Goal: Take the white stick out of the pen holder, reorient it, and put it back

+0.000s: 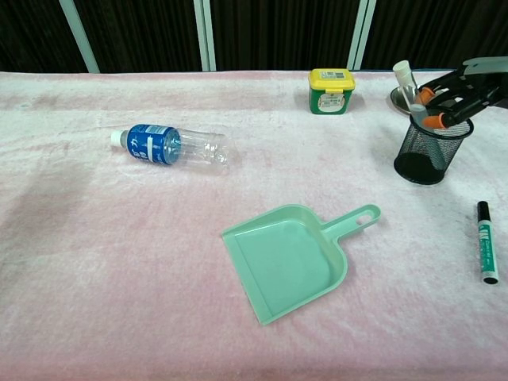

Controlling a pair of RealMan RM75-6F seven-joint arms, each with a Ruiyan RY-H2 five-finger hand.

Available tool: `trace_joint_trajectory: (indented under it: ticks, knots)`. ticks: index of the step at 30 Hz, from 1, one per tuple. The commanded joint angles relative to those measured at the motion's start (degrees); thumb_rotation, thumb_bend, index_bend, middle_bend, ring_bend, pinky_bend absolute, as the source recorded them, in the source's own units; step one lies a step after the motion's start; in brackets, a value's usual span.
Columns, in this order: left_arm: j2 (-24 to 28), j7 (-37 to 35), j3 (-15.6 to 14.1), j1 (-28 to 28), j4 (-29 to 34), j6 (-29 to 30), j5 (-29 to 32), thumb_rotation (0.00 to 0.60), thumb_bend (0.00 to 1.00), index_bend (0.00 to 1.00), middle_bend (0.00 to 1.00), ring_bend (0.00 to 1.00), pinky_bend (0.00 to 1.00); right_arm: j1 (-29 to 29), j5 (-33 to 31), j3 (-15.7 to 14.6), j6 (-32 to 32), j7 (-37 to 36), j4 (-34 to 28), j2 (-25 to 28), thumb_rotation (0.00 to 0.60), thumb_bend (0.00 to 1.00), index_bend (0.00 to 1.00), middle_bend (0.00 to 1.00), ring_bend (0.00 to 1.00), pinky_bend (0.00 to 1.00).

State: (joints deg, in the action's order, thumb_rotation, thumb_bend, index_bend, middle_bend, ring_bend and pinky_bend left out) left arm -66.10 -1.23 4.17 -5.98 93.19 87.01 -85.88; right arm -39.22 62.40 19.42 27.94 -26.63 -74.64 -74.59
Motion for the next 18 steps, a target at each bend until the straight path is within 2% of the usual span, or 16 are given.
trace_joint_trajectory:
  ticks: [1,8,11,13,18]
  knots:
    - [0.01,-0.02,0.04,0.01,0.01,0.03,0.05,0.600,0.38,0.10,0.04,0.00,0.01,0.61,0.71,0.81,0.91,-1.63,-1.77,1.58,0.600,0.29,0.42,0.02,0.09,0.16]
    - [0.02,0.02,0.00,0.03,0.00,0.07,-0.04,0.600,0.38,0.10,0.04,0.00,0.01,3.24,4.01,2.79,6.70,-4.81,-5.50,5.68,0.600,0.29,0.36,0.02,0.09,0.16]
    - [0.00,0.09,0.03,0.04,0.00,0.17,-0.05,0.600,0.38,0.10,0.04,0.00,0.01,6.40,7.74,2.75,13.31,-3.91,-9.11,9.65,0.600,0.29,0.32,0.02,0.09,0.16]
    - [-0.10,0.24,0.10,0.09,0.04,0.48,-0.20,0.600,0.38,0.10,0.04,0.00,0.01,9.67,11.52,1.09,20.57,1.54,-11.77,12.51,0.600,0.29,0.27,0.02,0.09,0.16]
    - [-0.32,0.76,0.00,0.05,-0.09,0.62,-0.59,0.600,0.38,0.10,0.04,0.00,0.01,16.62,16.05,-3.13,35.59,16.60,-16.69,13.83,0.600,0.25,0.18,0.02,0.09,0.16]
